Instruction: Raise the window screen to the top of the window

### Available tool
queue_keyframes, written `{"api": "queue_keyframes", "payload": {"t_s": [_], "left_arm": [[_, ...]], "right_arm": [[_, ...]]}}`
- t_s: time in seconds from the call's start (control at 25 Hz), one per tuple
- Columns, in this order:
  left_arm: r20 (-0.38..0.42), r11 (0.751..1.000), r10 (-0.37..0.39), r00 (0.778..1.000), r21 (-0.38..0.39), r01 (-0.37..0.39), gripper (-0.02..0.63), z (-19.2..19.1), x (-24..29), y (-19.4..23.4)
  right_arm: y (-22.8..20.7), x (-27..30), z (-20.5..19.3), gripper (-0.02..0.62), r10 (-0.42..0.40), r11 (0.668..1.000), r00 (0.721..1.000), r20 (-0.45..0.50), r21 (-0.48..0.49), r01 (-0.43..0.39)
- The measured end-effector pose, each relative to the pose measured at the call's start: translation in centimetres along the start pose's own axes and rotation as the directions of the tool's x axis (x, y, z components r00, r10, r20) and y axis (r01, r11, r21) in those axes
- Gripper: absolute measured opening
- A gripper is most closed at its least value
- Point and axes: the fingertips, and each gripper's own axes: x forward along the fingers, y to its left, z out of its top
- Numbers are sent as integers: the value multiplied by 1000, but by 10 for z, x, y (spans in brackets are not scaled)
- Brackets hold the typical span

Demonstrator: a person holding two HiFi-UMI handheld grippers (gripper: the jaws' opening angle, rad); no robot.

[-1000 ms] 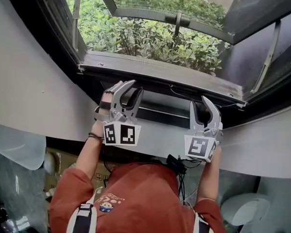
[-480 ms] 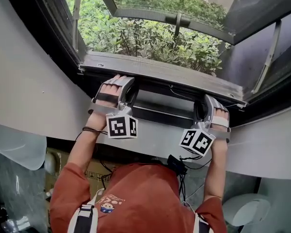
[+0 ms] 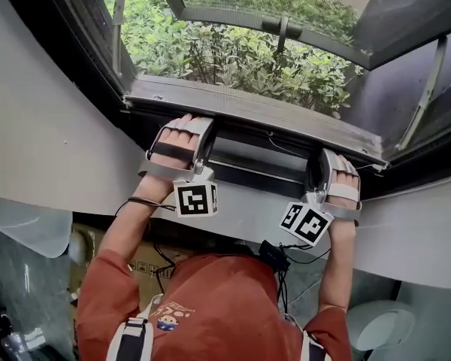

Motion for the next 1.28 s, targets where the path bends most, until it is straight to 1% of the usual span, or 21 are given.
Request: {"api": "queue_keyframes", "payload": {"t_s": [0.12, 0.16, 0.2, 0.24, 0.32, 0.44, 0.56, 0.72, 0.8, 0.96, 1.08, 1.16, 1.28], "left_arm": [[-3, 1000, -13, 1000, -2, 13, 152, 1, -1, -1], [-3, 1000, -21, 1000, -4, 21, 151, 2, -1, -3], [-3, 1000, -29, 1000, -6, 29, 140, 2, -2, -4], [-1, 999, -34, 999, -6, 34, 140, 1, -2, -5], [1, 999, -51, 999, -4, 51, 138, 0, -3, -6], [13, 996, -87, 996, -5, 87, 138, 0, -6, -7], [52, 993, -109, 993, -43, 112, 138, 1, -8, -5], [60, 995, -88, 994, -48, 91, 145, 1, -8, 7], [54, 994, -99, 994, -39, 101, 160, 2, -8, 9], [60, 993, -115, 992, -31, 117, 160, 2, -9, 9], [68, 990, -135, 988, -39, 138, 160, 2, -11, 12], [81, 989, -133, 988, -53, 137, 140, 2, -13, 16], [88, 995, -84, 993, -51, 89, 108, 2, -16, 29]], "right_arm": [[1, -1, 0, 204, 6, 1000, 1000, 22, 16, -6], [3, -2, 0, 196, 8, 1000, 1000, 19, 2, -8], [5, -2, -1, 175, 12, 1000, 1000, 11, -19, -11], [6, -2, 0, 170, 17, 999, 1000, 4, -36, -17], [6, -3, 1, 155, 34, 998, 999, 6, -45, -33], [7, -6, 2, 158, 41, 999, 998, 39, -26, -40], [4, -8, 3, 156, 42, 999, 996, 80, 20, -43], [-10, -9, 5, 156, 19, 999, 994, 104, 45, -24], [-12, -9, 5, 167, 33, 999, 995, 95, 35, -37], [-12, -10, 4, 166, 58, 998, 994, 94, 22, -60], [-13, -11, 5, 167, 70, 997, 993, 95, 16, -71], [-16, -13, 6, 170, 69, 997, 993, 98, 14, -71], [-28, -17, 7, 158, 33, 999, 994, 107, 27, -36]]}}
